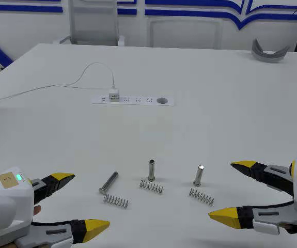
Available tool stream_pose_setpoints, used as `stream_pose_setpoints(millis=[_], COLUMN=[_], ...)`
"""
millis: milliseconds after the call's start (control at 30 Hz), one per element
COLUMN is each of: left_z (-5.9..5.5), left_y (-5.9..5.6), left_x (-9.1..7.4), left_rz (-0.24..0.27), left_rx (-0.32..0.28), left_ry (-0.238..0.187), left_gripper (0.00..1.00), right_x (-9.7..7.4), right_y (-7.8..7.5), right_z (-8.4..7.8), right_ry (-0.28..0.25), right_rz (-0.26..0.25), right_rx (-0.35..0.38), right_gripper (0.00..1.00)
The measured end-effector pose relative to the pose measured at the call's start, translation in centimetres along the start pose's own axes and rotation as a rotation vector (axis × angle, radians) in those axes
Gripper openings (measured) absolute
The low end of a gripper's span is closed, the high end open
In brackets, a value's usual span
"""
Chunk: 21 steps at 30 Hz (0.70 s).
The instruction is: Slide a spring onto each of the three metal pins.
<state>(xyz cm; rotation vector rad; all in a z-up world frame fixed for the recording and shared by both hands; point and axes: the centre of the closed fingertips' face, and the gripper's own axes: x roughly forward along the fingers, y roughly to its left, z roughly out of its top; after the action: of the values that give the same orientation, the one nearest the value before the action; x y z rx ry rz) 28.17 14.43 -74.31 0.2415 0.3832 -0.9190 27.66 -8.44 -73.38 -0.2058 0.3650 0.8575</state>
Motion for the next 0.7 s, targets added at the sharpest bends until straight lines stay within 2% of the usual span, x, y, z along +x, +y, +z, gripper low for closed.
stream_pose_setpoints(millis=[700], left_z=[0.18], left_y=[0.1], left_x=[0.37], left_rz=[-0.001], left_rx=[-0.006], left_ry=[0.004], left_gripper=[0.74], right_x=[0.16], right_y=[0.1], right_z=[-0.18], right_ry=[-0.001], right_rz=[0.007], right_rx=[0.011], right_gripper=[0.81])
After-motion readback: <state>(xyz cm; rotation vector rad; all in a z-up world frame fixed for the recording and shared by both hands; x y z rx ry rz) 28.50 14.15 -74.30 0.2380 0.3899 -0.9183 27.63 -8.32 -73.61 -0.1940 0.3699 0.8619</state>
